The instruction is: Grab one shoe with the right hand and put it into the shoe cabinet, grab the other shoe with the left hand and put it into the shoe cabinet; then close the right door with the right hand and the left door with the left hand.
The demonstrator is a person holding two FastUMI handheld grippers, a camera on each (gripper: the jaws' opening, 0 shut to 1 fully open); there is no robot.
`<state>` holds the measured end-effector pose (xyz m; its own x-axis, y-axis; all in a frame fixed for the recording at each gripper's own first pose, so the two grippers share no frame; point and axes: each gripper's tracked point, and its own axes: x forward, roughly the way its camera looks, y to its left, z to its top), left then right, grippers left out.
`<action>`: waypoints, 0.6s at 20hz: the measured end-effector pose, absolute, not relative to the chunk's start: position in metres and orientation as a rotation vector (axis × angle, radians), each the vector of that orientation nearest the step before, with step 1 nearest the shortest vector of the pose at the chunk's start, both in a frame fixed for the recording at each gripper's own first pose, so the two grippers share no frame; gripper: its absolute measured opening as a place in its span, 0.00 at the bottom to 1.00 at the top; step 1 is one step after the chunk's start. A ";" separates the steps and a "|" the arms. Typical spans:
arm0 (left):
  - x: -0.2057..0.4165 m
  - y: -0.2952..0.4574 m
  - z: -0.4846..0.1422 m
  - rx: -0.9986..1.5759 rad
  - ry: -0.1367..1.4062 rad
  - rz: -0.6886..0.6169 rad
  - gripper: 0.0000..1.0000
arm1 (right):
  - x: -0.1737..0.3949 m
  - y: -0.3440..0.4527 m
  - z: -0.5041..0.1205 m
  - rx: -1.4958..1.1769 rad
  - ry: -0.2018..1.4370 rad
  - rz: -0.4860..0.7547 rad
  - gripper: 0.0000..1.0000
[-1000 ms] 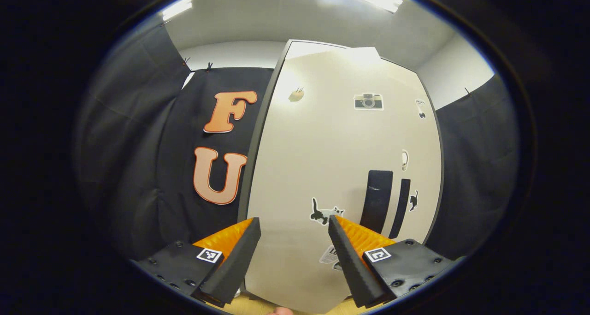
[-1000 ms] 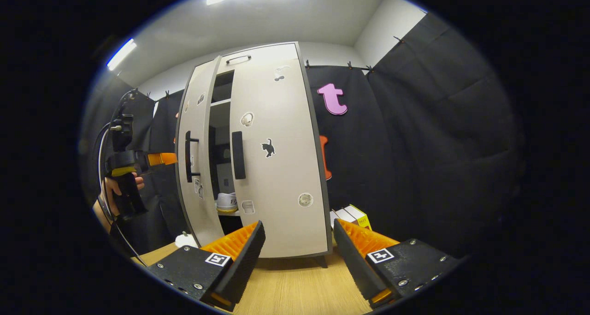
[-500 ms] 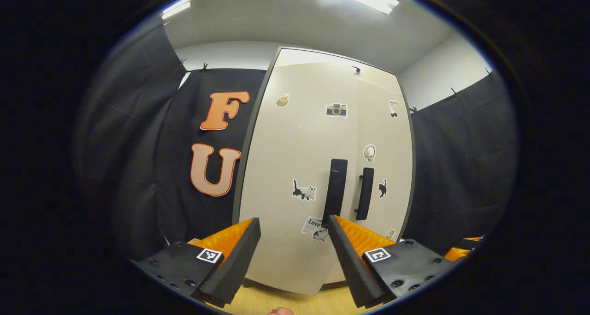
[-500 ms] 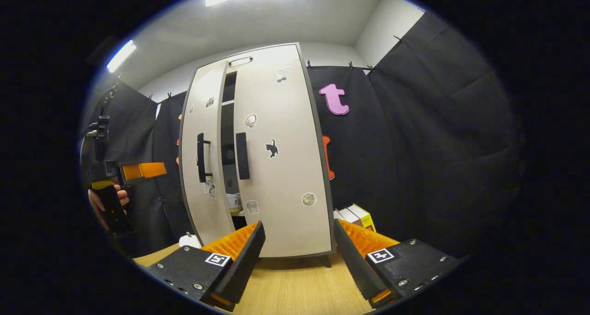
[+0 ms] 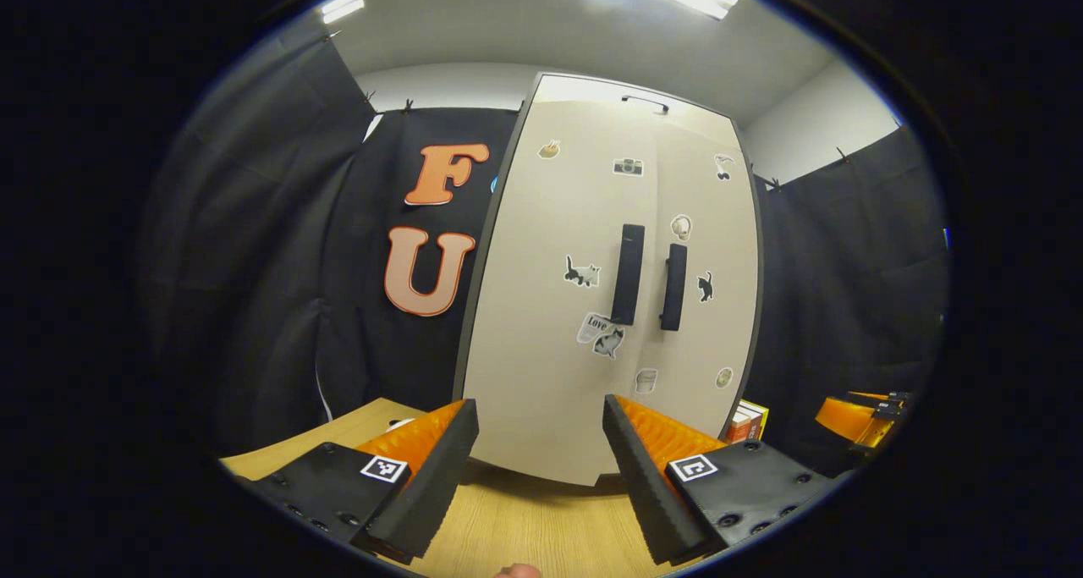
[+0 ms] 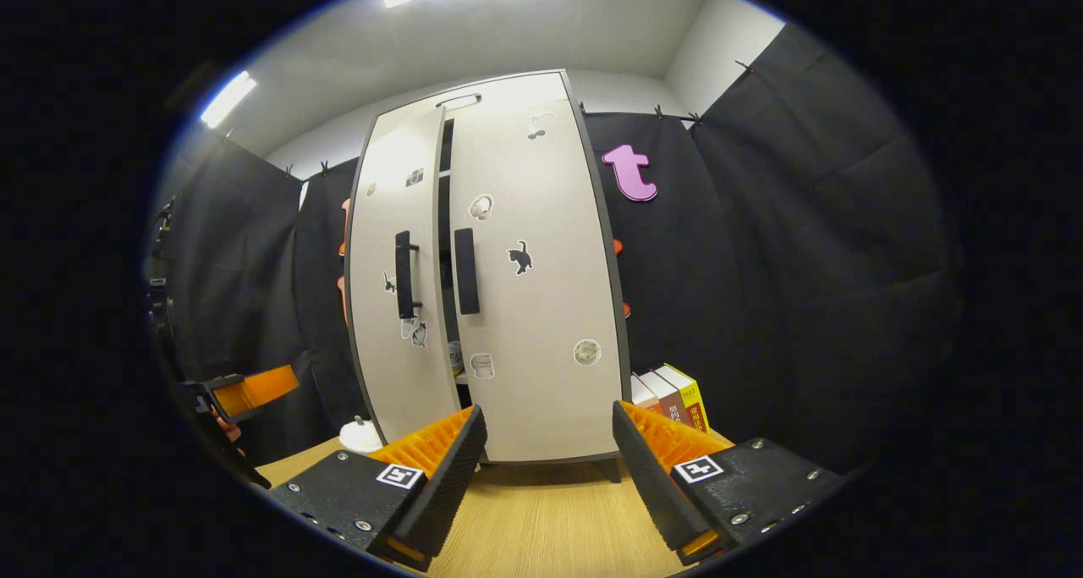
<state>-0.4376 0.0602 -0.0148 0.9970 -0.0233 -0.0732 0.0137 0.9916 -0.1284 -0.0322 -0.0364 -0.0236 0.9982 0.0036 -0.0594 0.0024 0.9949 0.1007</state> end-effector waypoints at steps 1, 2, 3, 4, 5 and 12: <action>-0.442 0.060 -0.020 -0.129 0.086 -0.014 0.96 | -0.032 -0.035 -0.023 0.096 0.059 0.002 0.92; -0.446 0.060 -0.025 -0.125 0.095 -0.011 0.96 | -0.033 -0.035 -0.026 0.091 0.062 0.002 0.92; -0.449 0.062 -0.028 -0.118 0.103 -0.004 0.96 | -0.034 -0.035 -0.028 0.087 0.066 0.001 0.92; -0.452 0.065 -0.029 -0.112 0.103 0.006 0.96 | -0.034 -0.034 -0.028 0.087 0.067 0.001 0.92; -0.455 0.065 -0.030 -0.106 0.100 0.012 0.97 | -0.034 -0.033 -0.029 0.090 0.068 0.001 0.92; -0.458 0.063 -0.023 -0.063 0.072 0.010 0.96 | -0.035 -0.032 -0.029 0.099 0.069 -0.003 0.92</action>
<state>-0.4576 0.0630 -0.0233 0.9973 0.0079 -0.0724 -0.0124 0.9980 -0.0621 -0.0355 -0.0319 -0.0293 0.9976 0.0005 -0.0685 0.0063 0.9951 0.0982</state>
